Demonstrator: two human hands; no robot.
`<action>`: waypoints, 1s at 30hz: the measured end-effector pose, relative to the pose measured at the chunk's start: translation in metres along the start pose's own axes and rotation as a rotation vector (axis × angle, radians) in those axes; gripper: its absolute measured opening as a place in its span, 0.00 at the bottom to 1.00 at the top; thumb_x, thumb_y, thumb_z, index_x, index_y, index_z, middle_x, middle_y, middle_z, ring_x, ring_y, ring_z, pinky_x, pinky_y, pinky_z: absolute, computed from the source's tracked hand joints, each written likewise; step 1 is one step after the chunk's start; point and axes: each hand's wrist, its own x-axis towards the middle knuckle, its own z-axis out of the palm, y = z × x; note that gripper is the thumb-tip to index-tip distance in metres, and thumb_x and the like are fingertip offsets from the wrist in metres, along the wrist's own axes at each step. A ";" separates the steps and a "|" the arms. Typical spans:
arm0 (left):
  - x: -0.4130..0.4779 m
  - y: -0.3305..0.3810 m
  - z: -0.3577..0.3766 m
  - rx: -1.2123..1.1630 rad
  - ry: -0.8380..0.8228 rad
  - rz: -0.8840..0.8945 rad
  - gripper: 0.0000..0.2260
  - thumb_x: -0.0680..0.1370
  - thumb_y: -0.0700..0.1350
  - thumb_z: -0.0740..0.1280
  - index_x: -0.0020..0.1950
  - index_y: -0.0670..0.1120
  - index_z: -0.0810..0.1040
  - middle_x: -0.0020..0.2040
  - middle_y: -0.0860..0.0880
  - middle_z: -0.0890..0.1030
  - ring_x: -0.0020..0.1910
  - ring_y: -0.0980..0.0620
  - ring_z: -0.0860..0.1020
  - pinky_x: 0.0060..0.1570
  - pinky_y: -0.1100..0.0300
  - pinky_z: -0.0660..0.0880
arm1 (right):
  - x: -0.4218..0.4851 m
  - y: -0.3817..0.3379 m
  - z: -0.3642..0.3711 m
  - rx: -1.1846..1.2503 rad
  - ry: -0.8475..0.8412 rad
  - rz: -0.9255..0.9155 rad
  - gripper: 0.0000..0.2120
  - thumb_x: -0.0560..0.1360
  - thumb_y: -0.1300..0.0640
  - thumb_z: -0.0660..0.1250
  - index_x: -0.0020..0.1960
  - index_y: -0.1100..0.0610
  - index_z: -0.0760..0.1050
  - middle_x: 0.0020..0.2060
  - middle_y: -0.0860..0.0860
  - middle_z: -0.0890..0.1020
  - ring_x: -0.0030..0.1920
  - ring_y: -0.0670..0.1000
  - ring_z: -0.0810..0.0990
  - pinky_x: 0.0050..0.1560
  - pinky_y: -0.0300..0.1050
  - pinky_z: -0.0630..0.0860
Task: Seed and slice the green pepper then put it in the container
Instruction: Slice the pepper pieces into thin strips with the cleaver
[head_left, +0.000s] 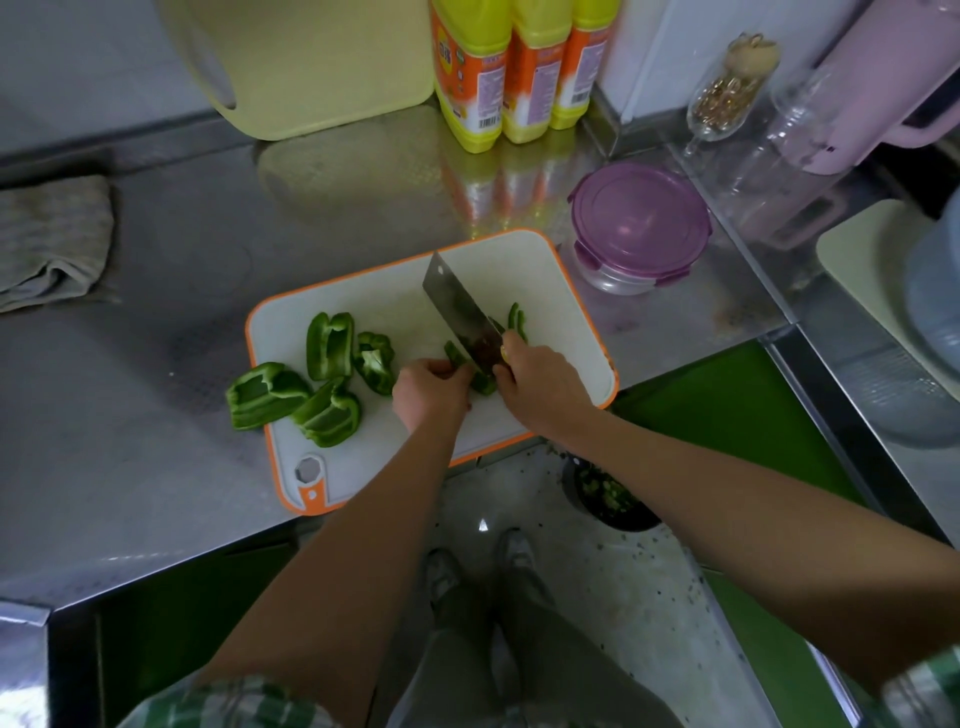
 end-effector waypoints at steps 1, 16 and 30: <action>-0.002 0.000 0.000 -0.012 0.008 -0.009 0.11 0.75 0.52 0.71 0.52 0.46 0.82 0.33 0.48 0.83 0.32 0.55 0.80 0.43 0.61 0.76 | -0.002 0.000 0.001 -0.014 -0.004 -0.009 0.09 0.81 0.55 0.58 0.57 0.60 0.67 0.34 0.50 0.70 0.35 0.56 0.75 0.33 0.44 0.64; 0.000 -0.002 0.006 -0.056 0.047 0.001 0.14 0.73 0.43 0.74 0.57 0.44 0.79 0.48 0.47 0.84 0.48 0.49 0.82 0.46 0.58 0.76 | -0.007 -0.002 0.003 -0.110 -0.053 -0.035 0.08 0.81 0.56 0.56 0.57 0.59 0.66 0.42 0.57 0.79 0.42 0.59 0.79 0.36 0.47 0.68; 0.005 0.005 0.009 -0.061 0.012 -0.037 0.14 0.72 0.41 0.73 0.57 0.43 0.79 0.50 0.46 0.83 0.48 0.49 0.80 0.42 0.59 0.73 | 0.004 -0.015 0.006 -0.060 -0.134 0.070 0.07 0.81 0.60 0.57 0.57 0.61 0.67 0.47 0.58 0.79 0.47 0.60 0.79 0.39 0.47 0.66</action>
